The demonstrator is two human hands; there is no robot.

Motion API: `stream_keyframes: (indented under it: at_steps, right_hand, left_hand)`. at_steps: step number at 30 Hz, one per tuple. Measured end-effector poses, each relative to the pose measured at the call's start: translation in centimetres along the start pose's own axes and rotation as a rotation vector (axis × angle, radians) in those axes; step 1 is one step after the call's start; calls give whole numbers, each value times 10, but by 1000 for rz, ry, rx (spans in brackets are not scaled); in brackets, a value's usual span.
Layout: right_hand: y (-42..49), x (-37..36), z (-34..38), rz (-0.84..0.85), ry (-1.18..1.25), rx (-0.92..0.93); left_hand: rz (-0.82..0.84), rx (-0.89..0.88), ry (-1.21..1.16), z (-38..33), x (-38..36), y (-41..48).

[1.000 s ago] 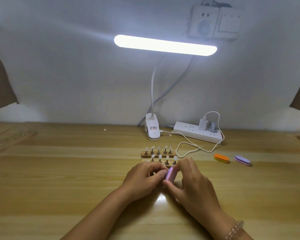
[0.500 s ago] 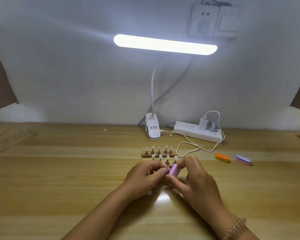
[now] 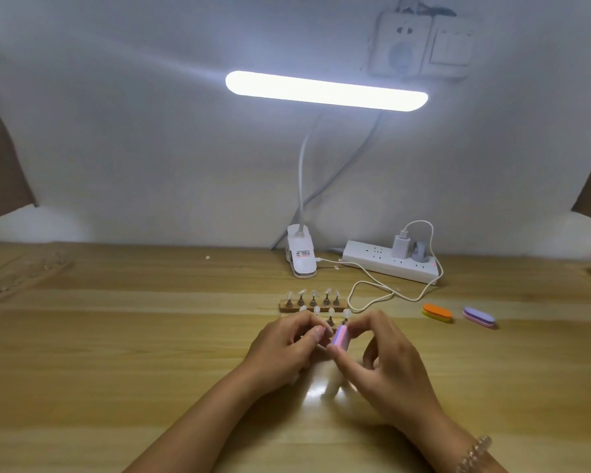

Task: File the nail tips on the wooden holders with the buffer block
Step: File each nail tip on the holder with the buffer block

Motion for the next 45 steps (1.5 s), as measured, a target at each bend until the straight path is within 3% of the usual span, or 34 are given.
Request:
stream_keyframes:
  at_steps: [2, 7, 10, 15, 20, 24, 29, 32, 36, 41, 45]
  right_hand:
    - [5, 7, -10, -65, -23, -58]
    - [-3, -10, 5, 70, -98, 76]
    - [2, -6, -4, 41, -77, 0]
    - [-5, -9, 13, 67, -66, 128]
    - [7, 1, -17, -58, 62, -99]
    - [7, 13, -19, -164, 83, -131]
    - [0, -8, -4, 35, 46, -34]
    - [4, -3, -14, -8, 10, -92]
    - [-4, -11, 6, 78, -43, 73]
    - [5, -1, -11, -6, -46, -55]
    - [-7, -14, 7, 103, -60, 94]
  left_hand:
    - [8, -4, -12, -1, -1, 0]
    - [48, -46, 29, -3, -4, -1]
    - [51, -51, 23, -3, -3, -2]
    - [60, -82, 79, -6, -4, -3]
    - [60, -59, 41, -3, -5, -3]
    - [52, -72, -8, -3, -4, -2]
    - [32, -74, 9, -4, -3, -1]
    - [25, -81, 37, -5, -3, -1]
    - [21, -58, 30, -5, -2, -2]
    - [19, -82, 53, -9, -1, -2]
    - [22, -69, 42, -7, 0, -3]
Point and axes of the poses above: each hand's wrist, its own y-axis towards the middle knuckle, its own x-axis out of the back of the hand, z = x × y, the point moved 9 cm from there along y, towards the middle knuckle, and after that the axes turned 14 degrees about -z, right-handed, at the moved point
